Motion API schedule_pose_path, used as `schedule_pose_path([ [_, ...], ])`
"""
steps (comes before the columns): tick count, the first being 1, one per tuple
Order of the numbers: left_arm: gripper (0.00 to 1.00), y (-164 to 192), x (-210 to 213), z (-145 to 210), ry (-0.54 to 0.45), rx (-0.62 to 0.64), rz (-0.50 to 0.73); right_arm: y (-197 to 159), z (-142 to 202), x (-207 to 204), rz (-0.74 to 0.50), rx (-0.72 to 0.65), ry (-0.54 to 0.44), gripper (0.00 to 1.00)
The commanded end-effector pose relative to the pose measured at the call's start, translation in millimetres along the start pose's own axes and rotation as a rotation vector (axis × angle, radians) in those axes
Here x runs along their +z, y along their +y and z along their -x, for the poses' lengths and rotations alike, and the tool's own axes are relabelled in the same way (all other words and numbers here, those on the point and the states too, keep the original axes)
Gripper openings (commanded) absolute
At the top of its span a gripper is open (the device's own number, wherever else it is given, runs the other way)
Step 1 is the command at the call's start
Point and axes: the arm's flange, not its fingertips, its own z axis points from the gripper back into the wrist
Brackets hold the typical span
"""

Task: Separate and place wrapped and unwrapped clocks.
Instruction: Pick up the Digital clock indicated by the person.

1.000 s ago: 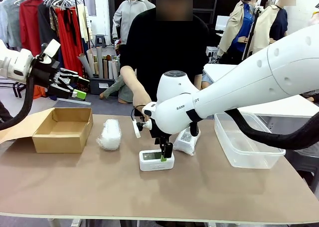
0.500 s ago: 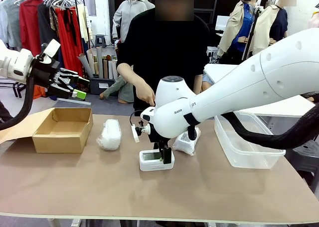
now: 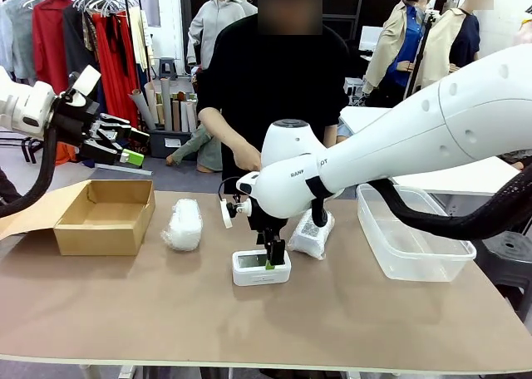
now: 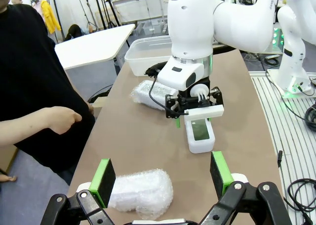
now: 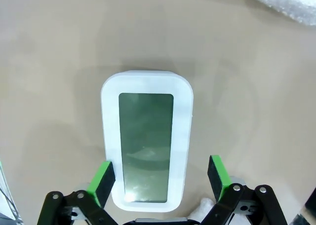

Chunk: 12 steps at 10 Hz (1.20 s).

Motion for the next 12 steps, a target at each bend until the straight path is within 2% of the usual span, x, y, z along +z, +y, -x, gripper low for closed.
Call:
schedule_pose_path([
  [1,1.00,-0.3,0.6,-0.5,-0.002,-0.001,-0.001,6.2,-3.3,3.7,-0.041,-0.021,-0.004,1.00],
  [12,1.00,-0.3,0.6,-0.5,-0.002,-0.001,-0.001,28.6,-5.5,-23.4,-0.054,0.028,0.025,1.00],
])
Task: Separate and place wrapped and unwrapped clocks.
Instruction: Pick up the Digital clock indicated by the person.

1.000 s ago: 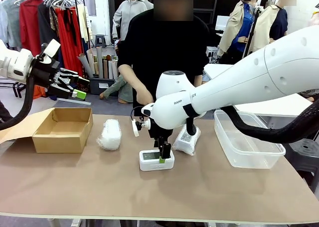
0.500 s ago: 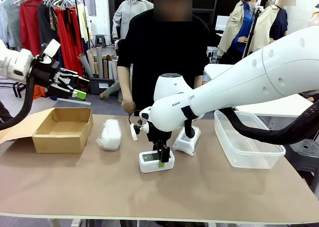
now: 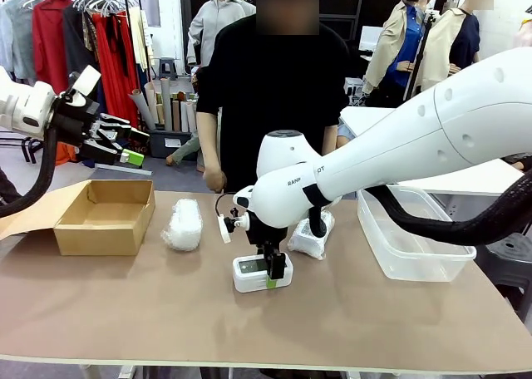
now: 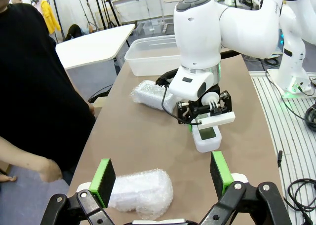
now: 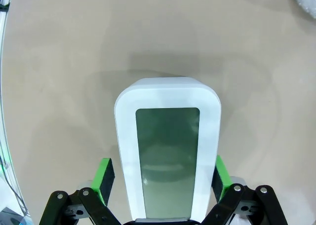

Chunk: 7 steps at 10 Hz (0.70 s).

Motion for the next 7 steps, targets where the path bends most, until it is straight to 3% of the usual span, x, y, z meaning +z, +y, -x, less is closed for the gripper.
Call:
schedule_pose_path([
  [1,1.00,-0.3,0.6,-0.5,-0.002,-0.001,-0.001,6.0,1.0,0.5,0.033,0.016,-0.007,0.80],
  [5,1.00,-0.3,0.6,-0.5,-0.002,-0.001,-0.001,6.9,2.7,8.8,0.035,0.022,-0.020,0.01],
  [7,1.00,-0.3,0.6,-0.5,-0.002,-0.001,-0.001,7.8,2.9,19.8,0.018,0.031,-0.041,0.00],
])
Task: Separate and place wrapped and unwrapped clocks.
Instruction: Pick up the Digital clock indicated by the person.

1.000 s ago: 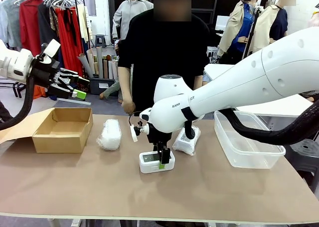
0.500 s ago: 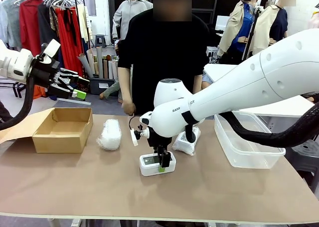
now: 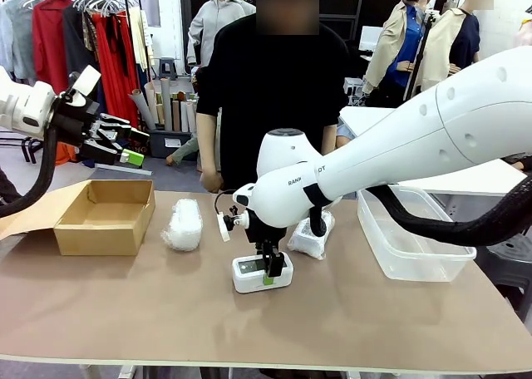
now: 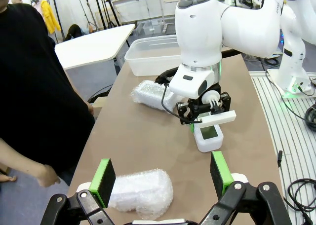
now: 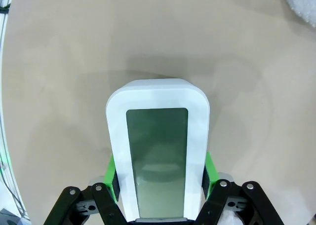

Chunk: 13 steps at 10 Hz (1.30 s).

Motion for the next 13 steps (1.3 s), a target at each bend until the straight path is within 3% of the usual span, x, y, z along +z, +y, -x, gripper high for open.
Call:
schedule_pose_path([
  [1,1.00,-0.3,0.6,-0.5,-0.002,-0.001,-0.001,5.9,4.1,26.9,-0.006,0.019,-0.044,0.00],
  [6,1.00,-0.3,0.6,-0.5,-0.002,-0.001,-0.001,-24.7,4.3,127.6,-0.027,-0.109,-0.010,0.00],
  [9,1.00,-0.3,0.6,-0.5,-0.002,-0.001,-0.001,-52.1,0.3,191.7,0.050,-0.167,-0.018,0.00],
  [13,1.00,-0.3,0.6,-0.5,-0.002,-0.001,-0.001,-76.8,-3.8,247.9,0.144,-0.230,-0.036,0.00],
])
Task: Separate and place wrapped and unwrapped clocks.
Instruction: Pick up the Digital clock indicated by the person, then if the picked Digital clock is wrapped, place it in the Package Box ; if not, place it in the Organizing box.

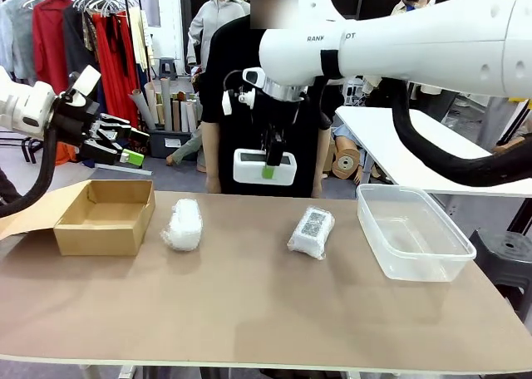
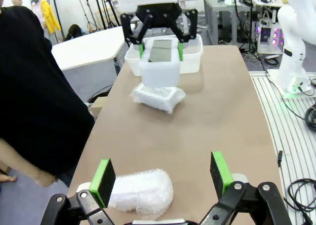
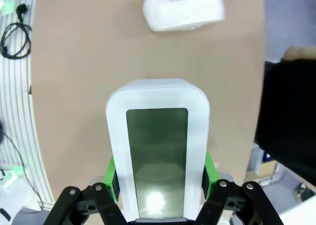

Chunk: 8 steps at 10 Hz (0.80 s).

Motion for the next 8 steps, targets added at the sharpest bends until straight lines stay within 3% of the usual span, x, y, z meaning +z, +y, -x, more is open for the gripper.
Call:
schedule_pose_path([
  [1,1.00,-0.3,0.5,-0.6,-0.002,-0.001,-0.001,-12.4,-8.8,15.9,0.024,-0.044,0.020,0.00],
  [5,1.00,-0.3,0.5,-0.6,-0.002,-0.001,-0.001,-21.2,-4.4,40.9,-0.007,-0.050,0.023,0.00],
  [8,1.00,-0.3,0.5,-0.6,-0.002,-0.001,-0.001,-12.3,0.8,29.0,0.017,-0.038,0.006,0.00],
])
